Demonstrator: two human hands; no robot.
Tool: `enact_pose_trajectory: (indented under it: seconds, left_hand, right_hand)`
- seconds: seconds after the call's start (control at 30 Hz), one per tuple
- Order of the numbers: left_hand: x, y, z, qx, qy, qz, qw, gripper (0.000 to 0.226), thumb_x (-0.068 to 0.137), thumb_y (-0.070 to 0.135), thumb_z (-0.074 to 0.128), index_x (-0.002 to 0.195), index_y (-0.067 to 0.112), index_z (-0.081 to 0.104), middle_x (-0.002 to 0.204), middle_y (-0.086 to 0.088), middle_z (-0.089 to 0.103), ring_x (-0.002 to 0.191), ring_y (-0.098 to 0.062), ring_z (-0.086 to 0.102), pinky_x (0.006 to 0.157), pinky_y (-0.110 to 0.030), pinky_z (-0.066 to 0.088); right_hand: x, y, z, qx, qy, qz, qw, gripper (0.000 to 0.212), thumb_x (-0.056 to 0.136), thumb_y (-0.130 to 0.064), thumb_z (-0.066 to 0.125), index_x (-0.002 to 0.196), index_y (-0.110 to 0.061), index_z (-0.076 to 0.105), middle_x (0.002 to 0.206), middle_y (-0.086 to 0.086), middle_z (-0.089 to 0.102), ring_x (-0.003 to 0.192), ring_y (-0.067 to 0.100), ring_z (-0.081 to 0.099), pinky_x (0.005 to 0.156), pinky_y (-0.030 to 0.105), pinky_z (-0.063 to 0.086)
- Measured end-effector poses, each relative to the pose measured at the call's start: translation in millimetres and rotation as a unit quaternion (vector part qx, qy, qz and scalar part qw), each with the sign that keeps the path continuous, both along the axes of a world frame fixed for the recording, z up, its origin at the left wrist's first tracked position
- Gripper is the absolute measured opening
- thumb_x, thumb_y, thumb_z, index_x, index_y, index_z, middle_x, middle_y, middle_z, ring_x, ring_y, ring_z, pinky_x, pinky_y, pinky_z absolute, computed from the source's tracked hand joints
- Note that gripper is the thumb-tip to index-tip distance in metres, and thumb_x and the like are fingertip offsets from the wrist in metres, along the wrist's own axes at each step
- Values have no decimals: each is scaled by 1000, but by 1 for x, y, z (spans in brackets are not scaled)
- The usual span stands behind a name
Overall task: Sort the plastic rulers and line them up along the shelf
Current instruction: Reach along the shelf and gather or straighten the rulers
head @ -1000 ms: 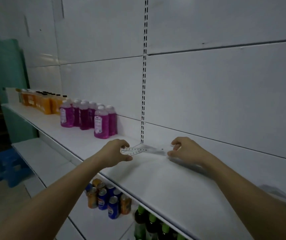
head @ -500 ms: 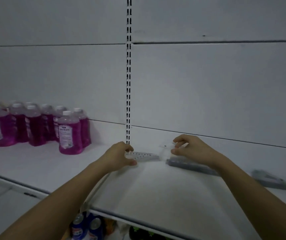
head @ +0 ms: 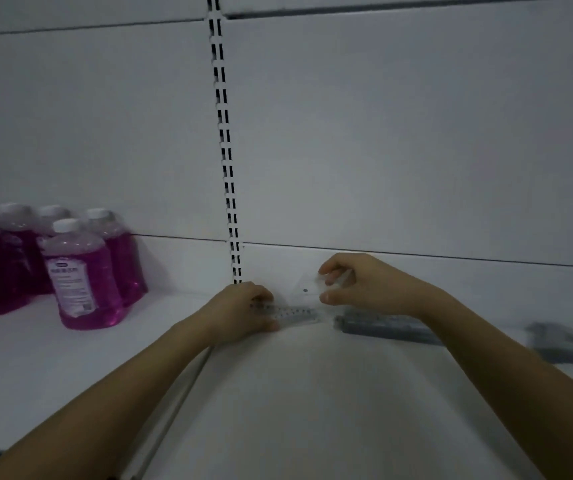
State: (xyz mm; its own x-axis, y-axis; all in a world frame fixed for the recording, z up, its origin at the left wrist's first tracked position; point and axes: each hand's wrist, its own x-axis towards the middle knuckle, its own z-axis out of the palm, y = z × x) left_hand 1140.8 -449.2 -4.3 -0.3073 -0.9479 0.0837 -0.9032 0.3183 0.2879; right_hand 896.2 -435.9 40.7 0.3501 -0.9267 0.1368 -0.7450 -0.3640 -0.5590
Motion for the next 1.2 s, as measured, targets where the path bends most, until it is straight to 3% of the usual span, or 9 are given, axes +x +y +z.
enact_pose_trajectory:
  seconds: [0.1, 0.27, 0.43, 0.6, 0.9, 1.03, 1.2]
  left_hand:
    - [-1, 6, 6, -28, 10, -5, 1000, 54, 81, 47, 69, 128, 22, 58, 127, 3, 56, 114, -15, 53, 95, -24, 40]
    - [-7, 54, 8, -85, 19, -56, 995, 32, 87, 58, 53, 103, 33, 67, 106, 15, 58, 96, -4, 53, 84, -25, 45]
    - [-10, 80, -25, -52, 16, -238, 970, 45, 91, 58, 46, 129, 35, 55, 136, 16, 49, 127, -2, 42, 108, -31, 33]
    - [-6, 78, -42, -58, 40, -240, 968, 46, 94, 57, 41, 136, 39, 46, 148, 19, 37, 137, 3, 26, 114, -34, 20]
    - [-4, 71, -43, -18, 57, -244, 968, 42, 95, 49, 46, 136, 40, 46, 148, 18, 37, 137, -2, 25, 111, -32, 14]
    - [-4, 70, -41, -4, 58, -248, 967, 42, 96, 49, 45, 136, 39, 47, 148, 15, 37, 138, -4, 25, 111, -36, 14]
    - [-2, 68, -43, -5, 69, -250, 966, 42, 96, 50, 44, 136, 38, 47, 148, 14, 38, 138, -8, 27, 106, -34, 15]
  right_hand:
    - [6, -5, -2, 5, 2, 7, 1000, 41, 80, -41, 74, 117, -32, 57, 107, -16, 59, 90, 1, 57, 82, 21, 48]
    - [17, -13, -9, -7, -14, -15, 1000, 39, 79, -39, 76, 114, -29, 60, 104, -15, 59, 87, 1, 58, 77, 17, 46]
    - [41, -18, -20, 11, -7, 6, 1000, 42, 78, -35, 78, 116, -26, 60, 107, -12, 61, 91, -1, 58, 83, 18, 46]
    - [71, -26, -25, 25, 85, 51, 995, 48, 83, -34, 73, 125, -20, 58, 122, -5, 57, 109, 11, 55, 97, 27, 46]
    - [96, -35, -26, 54, 172, 52, 982, 50, 87, -30, 69, 132, -17, 54, 131, -2, 56, 111, 9, 52, 94, 20, 40]
    - [99, -25, -23, 38, 168, 35, 984, 50, 89, -24, 67, 136, -16, 52, 132, -1, 54, 114, 11, 51, 94, 19, 38]
    - [91, 4, -21, -8, 73, -62, 995, 32, 91, -26, 64, 122, -21, 61, 121, -3, 60, 107, 15, 57, 93, 28, 46]
